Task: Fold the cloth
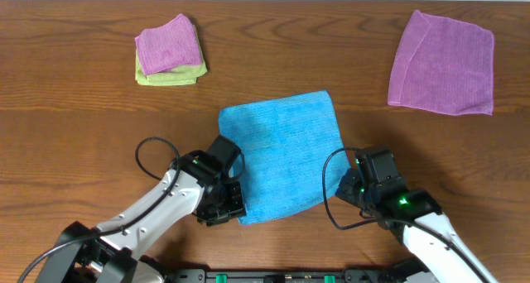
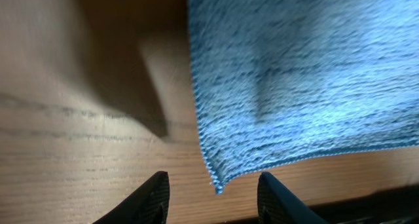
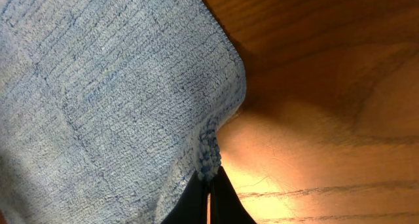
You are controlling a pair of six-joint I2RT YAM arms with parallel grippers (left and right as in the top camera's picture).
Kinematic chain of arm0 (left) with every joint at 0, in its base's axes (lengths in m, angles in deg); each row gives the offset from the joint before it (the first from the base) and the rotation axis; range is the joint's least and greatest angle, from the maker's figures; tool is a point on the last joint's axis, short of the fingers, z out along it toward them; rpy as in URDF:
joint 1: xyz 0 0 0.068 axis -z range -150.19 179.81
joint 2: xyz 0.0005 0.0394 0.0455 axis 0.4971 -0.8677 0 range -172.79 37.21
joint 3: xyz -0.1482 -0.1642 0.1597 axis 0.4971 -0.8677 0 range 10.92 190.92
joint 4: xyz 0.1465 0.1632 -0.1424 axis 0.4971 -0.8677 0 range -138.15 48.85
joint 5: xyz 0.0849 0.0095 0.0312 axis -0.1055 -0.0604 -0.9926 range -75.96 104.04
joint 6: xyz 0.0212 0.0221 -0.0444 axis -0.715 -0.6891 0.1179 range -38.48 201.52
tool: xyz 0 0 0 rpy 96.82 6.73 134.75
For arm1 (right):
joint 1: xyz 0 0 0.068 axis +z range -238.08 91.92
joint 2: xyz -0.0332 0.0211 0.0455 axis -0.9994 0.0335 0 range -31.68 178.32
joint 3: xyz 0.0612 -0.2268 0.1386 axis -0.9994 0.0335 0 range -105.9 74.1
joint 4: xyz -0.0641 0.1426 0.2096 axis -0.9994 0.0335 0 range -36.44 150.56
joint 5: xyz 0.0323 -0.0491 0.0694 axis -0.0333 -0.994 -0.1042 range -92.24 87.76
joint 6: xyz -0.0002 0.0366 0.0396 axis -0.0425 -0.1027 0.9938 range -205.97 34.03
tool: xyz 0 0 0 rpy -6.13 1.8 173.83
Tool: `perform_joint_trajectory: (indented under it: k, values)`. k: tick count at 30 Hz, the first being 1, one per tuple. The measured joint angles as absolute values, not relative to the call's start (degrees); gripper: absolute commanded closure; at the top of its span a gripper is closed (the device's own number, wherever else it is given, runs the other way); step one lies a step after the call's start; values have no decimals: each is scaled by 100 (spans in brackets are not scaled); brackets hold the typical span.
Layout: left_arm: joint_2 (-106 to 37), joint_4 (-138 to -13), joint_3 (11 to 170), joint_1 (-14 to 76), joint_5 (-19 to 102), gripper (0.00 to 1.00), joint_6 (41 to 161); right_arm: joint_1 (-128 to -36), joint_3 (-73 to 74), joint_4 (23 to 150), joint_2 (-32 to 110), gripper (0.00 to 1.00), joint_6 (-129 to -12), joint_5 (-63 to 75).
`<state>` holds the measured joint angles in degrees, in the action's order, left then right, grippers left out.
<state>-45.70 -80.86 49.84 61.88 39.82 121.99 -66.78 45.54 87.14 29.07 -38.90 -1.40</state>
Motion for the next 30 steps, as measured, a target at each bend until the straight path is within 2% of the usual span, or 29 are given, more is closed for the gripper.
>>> perform_joint_trajectory:
  k: [12, 24, 26, 30]
  values:
    - [-4570, -7183, 4529, 6348, 4316, 55, 13054, -6676, 4554, 8708, 2907, 98, -3890, -164]
    - [-4573, -7089, 4527, 6673, 4010, 55, 13602, -6676, 4554, 8524, 2907, 98, -3890, -162]
    - [-4570, -7089, 4527, 6680, 3936, 61, 13646, -6676, 4554, 8522, 2907, 98, -3890, -162]
    - [-4568, -7093, 4527, 6684, 3816, 63, 13707, -6678, 4554, 8524, 2907, 98, -3890, -162]
